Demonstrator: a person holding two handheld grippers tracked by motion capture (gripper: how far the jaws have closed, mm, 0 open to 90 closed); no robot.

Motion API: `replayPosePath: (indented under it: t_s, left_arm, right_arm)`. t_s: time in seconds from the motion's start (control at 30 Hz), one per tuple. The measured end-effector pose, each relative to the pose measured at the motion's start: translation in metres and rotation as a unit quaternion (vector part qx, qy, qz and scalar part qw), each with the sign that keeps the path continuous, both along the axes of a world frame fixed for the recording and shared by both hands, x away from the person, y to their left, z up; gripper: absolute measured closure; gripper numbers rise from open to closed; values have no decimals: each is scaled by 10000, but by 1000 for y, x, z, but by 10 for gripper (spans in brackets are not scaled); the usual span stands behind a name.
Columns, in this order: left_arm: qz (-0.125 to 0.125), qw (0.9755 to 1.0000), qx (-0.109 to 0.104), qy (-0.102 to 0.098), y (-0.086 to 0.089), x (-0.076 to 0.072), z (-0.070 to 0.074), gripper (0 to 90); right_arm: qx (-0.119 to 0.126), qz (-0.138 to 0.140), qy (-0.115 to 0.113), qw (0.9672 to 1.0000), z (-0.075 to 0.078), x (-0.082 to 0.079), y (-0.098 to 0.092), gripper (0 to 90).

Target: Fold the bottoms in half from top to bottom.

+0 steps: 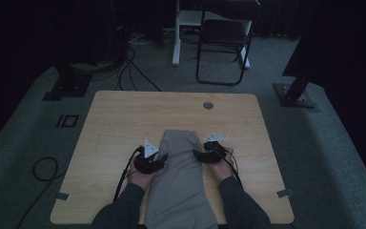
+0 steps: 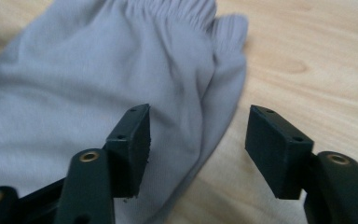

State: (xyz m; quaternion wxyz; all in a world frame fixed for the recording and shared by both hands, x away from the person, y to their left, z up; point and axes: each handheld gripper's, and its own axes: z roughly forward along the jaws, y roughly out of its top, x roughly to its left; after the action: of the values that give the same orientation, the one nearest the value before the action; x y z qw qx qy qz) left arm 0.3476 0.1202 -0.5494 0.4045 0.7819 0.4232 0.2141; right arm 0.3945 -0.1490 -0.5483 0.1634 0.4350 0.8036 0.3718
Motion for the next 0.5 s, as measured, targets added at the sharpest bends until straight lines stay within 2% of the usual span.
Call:
replayPosePath:
  t_s: [0.03,0.1,0.17,0.2,0.23,0.27,0.3,0.33,0.4,0.47,0.5]
  left_arm:
    - [147,9998,-22,112,2,11,-1,508]
    - [256,9994,-115,222,3,21,-1,492]
    - [340,9984,-182,405,3,32,0,473]
    - [340,9984,-182,405,3,32,0,461]
    - [391,9977,-200,521,0,42,0,453]
    - [391,9977,-200,521,0,42,0,437]
    - [394,9973,-178,587,-2,46,1,420]
    - [391,9970,-24,665,-8,53,0,416]
    - [401,9962,89,772,-13,58,-2,409]
    - [398,9965,150,721,-14,58,-3,412]
    - [415,9966,334,621,-18,58,-4,418]
  right_arm:
    - [44,-22,-9,10000,2,1,0,405]
    - [71,-74,-45,9999,5,4,3,410]
    - [5,-151,-48,9999,5,8,8,412]
    - [-5,-176,-20,9998,3,11,10,415]
    - [-14,-227,30,9997,1,15,13,416]
    - [-14,-227,30,9997,1,15,13,416]
    - [-50,-287,68,9996,-3,21,18,422]
    - [-33,-314,48,9995,-4,24,20,438]
    - [-22,-367,34,9993,-4,29,22,471]
    - [-203,-419,-24,9989,-4,31,25,488]
    - [-235,-437,-43,9988,-4,31,26,490]
